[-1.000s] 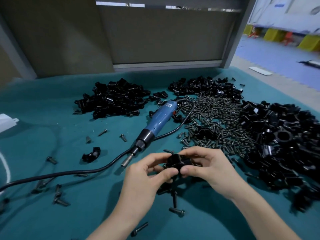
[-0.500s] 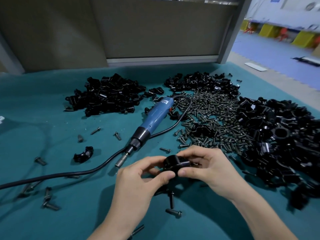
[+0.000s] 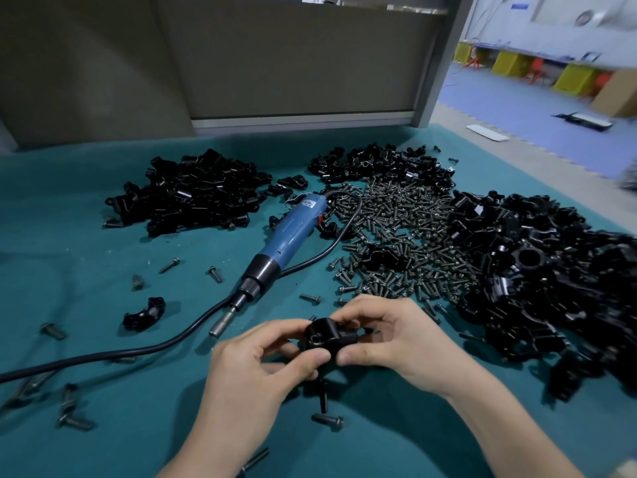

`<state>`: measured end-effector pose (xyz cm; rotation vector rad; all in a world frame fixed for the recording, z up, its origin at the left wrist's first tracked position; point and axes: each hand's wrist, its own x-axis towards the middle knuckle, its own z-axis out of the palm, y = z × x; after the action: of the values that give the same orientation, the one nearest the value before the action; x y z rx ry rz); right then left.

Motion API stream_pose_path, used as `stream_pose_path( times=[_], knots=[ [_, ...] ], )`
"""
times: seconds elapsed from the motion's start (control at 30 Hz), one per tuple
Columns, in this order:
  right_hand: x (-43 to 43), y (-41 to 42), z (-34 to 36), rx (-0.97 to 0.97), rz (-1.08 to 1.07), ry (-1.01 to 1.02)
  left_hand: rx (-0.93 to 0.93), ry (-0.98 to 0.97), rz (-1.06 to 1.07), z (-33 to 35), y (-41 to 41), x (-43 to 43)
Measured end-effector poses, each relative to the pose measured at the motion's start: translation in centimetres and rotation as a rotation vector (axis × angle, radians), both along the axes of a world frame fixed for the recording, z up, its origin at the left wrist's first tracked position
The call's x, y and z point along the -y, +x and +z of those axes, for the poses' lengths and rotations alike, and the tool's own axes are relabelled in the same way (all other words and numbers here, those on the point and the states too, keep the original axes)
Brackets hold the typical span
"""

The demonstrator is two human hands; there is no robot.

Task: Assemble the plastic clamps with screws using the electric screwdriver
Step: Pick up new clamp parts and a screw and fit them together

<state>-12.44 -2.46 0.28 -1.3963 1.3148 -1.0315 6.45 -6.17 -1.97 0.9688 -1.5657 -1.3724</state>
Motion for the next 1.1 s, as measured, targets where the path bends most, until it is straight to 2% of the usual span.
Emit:
stream_pose_path(
  times=[0.07,0.13,0.2,0.23,0.27,0.33,0.47,0.57,0.7,0.8,0.87,0.97,1.1],
  knots=[
    [-0.3,-1.2,1.3,0.014,-0.046,0.003,-0.004,0.008,0.004,0.0,0.0,0.0],
    [-0.2,-3.3,2.3,-0.100,-0.283,-0.094,-0.013,0.020,0.005,-0.1,0.1,0.1],
    [0.7,-5.5,2.5,-0.505,-0.514,-0.143,-0.017,0.013,0.003,-0.1,0.1,0.2],
    [1.5,-6.2,2.3,-0.742,-0.531,-0.107,-0.012,0.009,-0.001,-0.1,0.2,0.2],
    [2.2,-6.6,2.0,-0.938,-0.483,-0.051,-0.007,0.006,-0.007,-0.1,0.2,0.2],
    [3.6,-7.3,1.2,-1.189,-0.311,0.031,-0.005,0.000,-0.020,-0.2,0.2,0.2],
    [4.8,-7.6,1.5,-1.401,-0.056,0.052,0.000,-0.020,-0.035,-0.3,0.4,0.1],
    [4.9,-7.8,2.0,-1.571,0.123,-0.042,-0.007,-0.042,-0.036,-0.4,0.4,0.2],
    [4.8,-7.9,2.5,-1.696,0.350,-0.093,0.018,-0.083,-0.053,-0.5,0.5,0.2],
    [4.7,-7.6,2.8,-1.718,0.394,-0.121,0.027,-0.111,-0.055,-0.5,0.6,0.1],
    [4.9,-7.9,3.0,-1.647,0.340,-0.136,0.026,-0.115,-0.053,-0.5,0.5,0.1],
    [5.0,-8.5,3.3,-1.405,0.168,-0.118,0.036,-0.125,-0.049,-0.6,0.6,0.2],
    [4.6,-8.3,2.2,-1.383,0.200,-0.037,0.045,-0.131,-0.055,-0.7,0.5,0.3]
  ],
)
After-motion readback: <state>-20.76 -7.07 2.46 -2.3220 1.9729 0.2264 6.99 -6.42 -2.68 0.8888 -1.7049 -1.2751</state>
